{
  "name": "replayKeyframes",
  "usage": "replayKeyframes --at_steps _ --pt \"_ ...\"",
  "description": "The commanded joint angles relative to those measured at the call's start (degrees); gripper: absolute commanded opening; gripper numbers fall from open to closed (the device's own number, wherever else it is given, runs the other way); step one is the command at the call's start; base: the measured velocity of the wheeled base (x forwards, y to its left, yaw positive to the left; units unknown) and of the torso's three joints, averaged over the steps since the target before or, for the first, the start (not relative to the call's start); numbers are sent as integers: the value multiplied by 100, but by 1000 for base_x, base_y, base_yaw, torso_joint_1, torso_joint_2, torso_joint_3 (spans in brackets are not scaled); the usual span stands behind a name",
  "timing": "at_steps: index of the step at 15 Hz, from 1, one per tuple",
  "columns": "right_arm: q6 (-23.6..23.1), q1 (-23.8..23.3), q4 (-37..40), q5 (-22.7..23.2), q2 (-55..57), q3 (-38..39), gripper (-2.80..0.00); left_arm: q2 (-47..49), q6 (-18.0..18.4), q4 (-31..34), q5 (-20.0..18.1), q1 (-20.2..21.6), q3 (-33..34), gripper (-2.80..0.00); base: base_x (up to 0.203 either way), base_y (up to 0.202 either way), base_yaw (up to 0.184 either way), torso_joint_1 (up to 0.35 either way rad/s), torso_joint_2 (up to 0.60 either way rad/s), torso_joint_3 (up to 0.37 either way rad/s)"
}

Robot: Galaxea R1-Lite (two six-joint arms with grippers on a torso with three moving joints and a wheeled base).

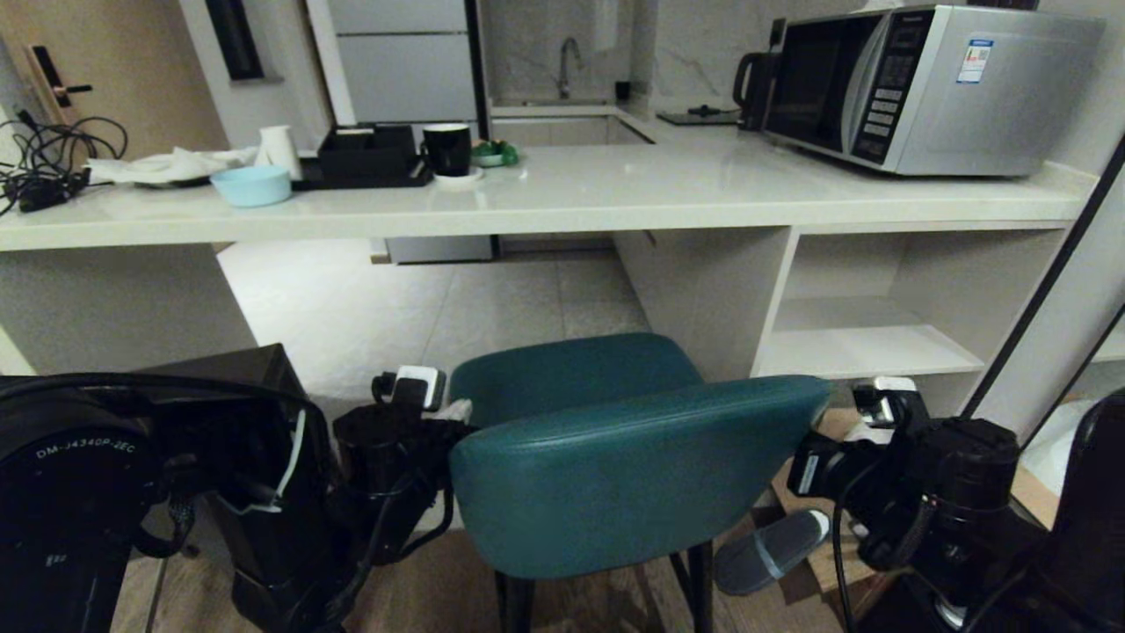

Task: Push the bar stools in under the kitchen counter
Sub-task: Pull the blue chair out from under the dining table

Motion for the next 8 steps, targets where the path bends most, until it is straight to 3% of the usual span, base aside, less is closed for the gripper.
replayKeyframes --at_steps 1,5,8 --pt "-7 -250 -49 47 408 -346 -280 -11 -9 -70 31 -233 -121 -280 0 0 0 0 0 0" --pt "-8 -432 -49 47 621 -539 -280 -72 -8 -70 40 -405 -42 -280 0 0 0 0 0 0" --pt "-10 -441 -49 38 506 -480 -280 -73 -11 -70 66 -183 -34 -280 0 0 0 0 0 0"
